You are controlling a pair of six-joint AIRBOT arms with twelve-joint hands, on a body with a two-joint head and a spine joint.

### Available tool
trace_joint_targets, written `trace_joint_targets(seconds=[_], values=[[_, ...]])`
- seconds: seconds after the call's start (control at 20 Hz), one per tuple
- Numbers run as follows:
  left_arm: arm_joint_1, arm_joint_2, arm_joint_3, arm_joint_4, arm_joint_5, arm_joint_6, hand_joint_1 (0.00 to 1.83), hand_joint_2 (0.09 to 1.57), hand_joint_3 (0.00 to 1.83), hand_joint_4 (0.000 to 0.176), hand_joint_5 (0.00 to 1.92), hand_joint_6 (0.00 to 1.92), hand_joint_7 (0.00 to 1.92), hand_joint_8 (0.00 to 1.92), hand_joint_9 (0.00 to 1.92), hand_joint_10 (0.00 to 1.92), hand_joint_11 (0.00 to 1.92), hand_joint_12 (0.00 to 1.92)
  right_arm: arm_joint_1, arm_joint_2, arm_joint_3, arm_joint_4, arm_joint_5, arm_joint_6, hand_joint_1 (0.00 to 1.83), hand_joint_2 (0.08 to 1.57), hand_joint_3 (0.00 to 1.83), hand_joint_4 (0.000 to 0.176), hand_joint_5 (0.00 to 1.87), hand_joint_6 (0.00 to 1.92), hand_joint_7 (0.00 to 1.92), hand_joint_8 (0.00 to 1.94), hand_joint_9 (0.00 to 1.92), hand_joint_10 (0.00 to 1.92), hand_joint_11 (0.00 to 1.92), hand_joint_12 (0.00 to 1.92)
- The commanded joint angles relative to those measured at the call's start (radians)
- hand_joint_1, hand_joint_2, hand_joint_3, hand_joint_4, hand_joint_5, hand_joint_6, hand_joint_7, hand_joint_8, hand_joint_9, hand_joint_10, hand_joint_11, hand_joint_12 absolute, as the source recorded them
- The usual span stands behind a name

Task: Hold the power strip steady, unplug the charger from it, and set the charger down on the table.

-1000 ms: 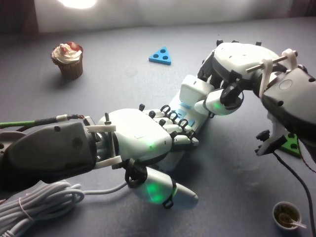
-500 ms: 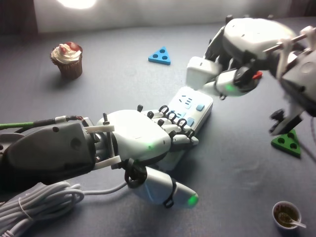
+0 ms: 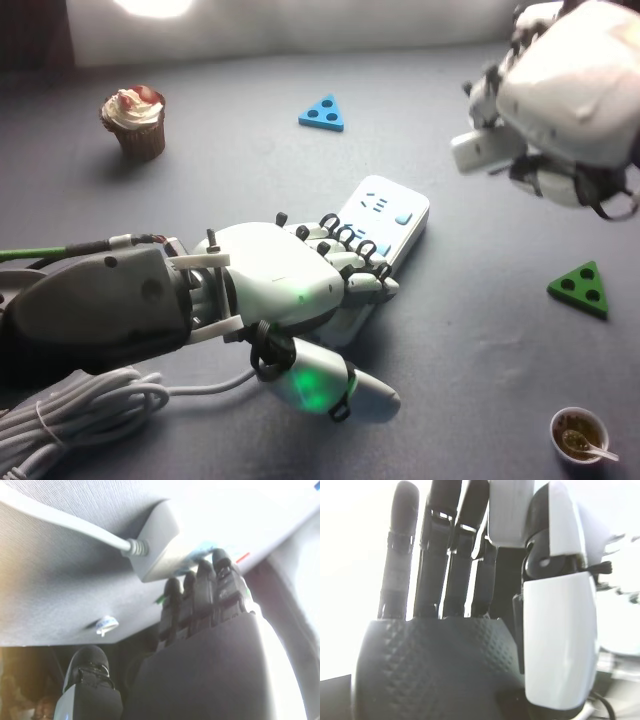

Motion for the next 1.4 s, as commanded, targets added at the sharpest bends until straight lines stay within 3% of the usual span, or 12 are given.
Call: trace_joint_targets(seconds=[0.0, 0.35, 0.55, 0.6, 0.65, 0.7, 0.75, 0.8, 1.05, 1.15, 1.25, 1.35], values=[[-0.004, -0.001, -0.001, -0.006, -0.013, 0.000, 0.00, 1.06, 0.00, 0.000, 0.16, 0.00, 0.16, 0.00, 0.16, 0.00, 0.06, 0.25, -0.004, 0.021, 0.002, -0.072, 0.120, -0.002, 1.27, 1.03, 0.00, 0.000, 1.16, 0.55, 1.22, 0.71, 1.26, 0.11, 0.55, 1.35], [-0.017, 0.001, -0.006, -0.007, -0.014, 0.001, 0.00, 1.06, 0.00, 0.000, 0.17, 0.01, 0.19, 0.01, 0.18, 0.01, 0.06, 0.25, -0.111, 0.034, -0.003, -0.200, 0.121, 0.006, 1.26, 1.03, 0.00, 0.000, 1.12, 0.66, 1.25, 0.63, 1.28, 0.09, 0.63, 1.21], [-0.020, 0.001, -0.009, -0.008, -0.017, 0.001, 0.00, 1.06, 0.00, 0.000, 0.19, 0.01, 0.20, 0.01, 0.19, 0.01, 0.07, 0.26, -0.173, 0.025, -0.011, -0.206, 0.167, 0.002, 1.25, 1.07, 0.00, 0.000, 1.03, 0.82, 1.16, 0.78, 1.29, 0.06, 0.71, 1.14], [-0.020, 0.003, -0.010, -0.008, -0.016, 0.001, 0.00, 1.06, 0.00, 0.000, 0.19, 0.01, 0.19, 0.01, 0.18, 0.01, 0.06, 0.26, -0.188, 0.024, -0.015, -0.205, 0.183, 0.001, 1.16, 1.11, 0.00, 0.000, 0.97, 0.96, 1.07, 0.33, 1.20, 0.02, 0.65, 1.13], [-0.020, 0.004, -0.010, -0.008, -0.017, 0.001, 0.00, 1.06, 0.00, 0.000, 0.19, 0.01, 0.19, 0.01, 0.18, 0.01, 0.06, 0.26, -0.197, 0.024, -0.020, -0.202, 0.189, -0.002, 1.12, 1.12, 0.00, 0.000, 0.96, 1.01, 1.05, 0.12, 1.13, 0.00, 0.59, 1.11], [-0.020, 0.005, -0.011, -0.008, -0.016, 0.001, 0.00, 1.06, 0.00, 0.000, 0.18, 0.01, 0.19, 0.00, 0.17, 0.00, 0.05, 0.26, -0.203, 0.026, -0.025, -0.196, 0.191, -0.002, 1.02, 1.05, 0.00, 0.000, 0.82, 0.39, 0.99, 0.03, 1.03, 0.00, 0.47, 1.06], [-0.020, 0.007, -0.012, -0.009, -0.016, 0.001, 0.00, 1.06, 0.00, 0.000, 0.18, 0.00, 0.19, 0.00, 0.17, 0.00, 0.05, 0.26, -0.206, 0.029, -0.031, -0.183, 0.191, -0.002, 0.99, 1.03, 0.00, 0.000, 0.78, 0.12, 0.93, 0.01, 0.96, 0.00, 0.40, 1.03], [-0.020, 0.009, -0.014, -0.009, -0.016, 0.001, 0.00, 1.06, 0.00, 0.000, 0.17, 0.00, 0.18, 0.00, 0.17, 0.00, 0.05, 0.27, -0.207, 0.032, -0.035, -0.169, 0.191, -0.002, 0.92, 1.04, 0.00, 0.000, 0.68, 0.03, 0.80, 0.00, 0.83, 0.00, 0.29, 0.98], [-0.020, 0.016, -0.019, -0.014, -0.017, 0.001, 0.00, 1.06, 0.00, 0.000, 0.16, 0.00, 0.17, 0.00, 0.16, 0.00, 0.05, 0.28, -0.207, 0.052, -0.056, -0.128, 0.191, -0.002, 0.73, 0.94, 0.00, 0.000, 0.24, 0.00, 0.28, 0.00, 0.28, 0.00, 0.01, 0.63], [-0.020, 0.018, -0.022, -0.014, -0.020, 0.001, 0.00, 1.06, 0.00, 0.000, 0.17, 0.00, 0.18, 0.00, 0.17, 0.00, 0.05, 0.28, -0.206, 0.079, -0.079, -0.088, 0.191, -0.002, 0.60, 0.91, 0.00, 0.000, 0.09, 0.00, 0.12, 0.00, 0.13, 0.00, 0.00, 0.45], [-0.020, 0.019, -0.024, -0.015, -0.022, 0.001, 0.00, 1.05, 0.00, 0.000, 0.17, 0.00, 0.18, 0.00, 0.18, 0.01, 0.05, 0.28, -0.195, 0.131, -0.129, 0.002, 0.189, -0.002, 0.54, 0.87, 0.00, 0.000, 0.01, 0.00, 0.04, 0.00, 0.04, 0.00, 0.00, 0.34], [-0.020, 0.019, -0.024, -0.017, -0.023, 0.001, 0.00, 1.06, 0.00, 0.000, 0.18, 0.00, 0.18, 0.00, 0.17, 0.00, 0.04, 0.29, -0.182, 0.209, -0.196, 0.073, 0.151, 0.017, 0.52, 0.85, 0.00, 0.000, 0.00, 0.00, 0.02, 0.00, 0.03, 0.00, 0.00, 0.35]])
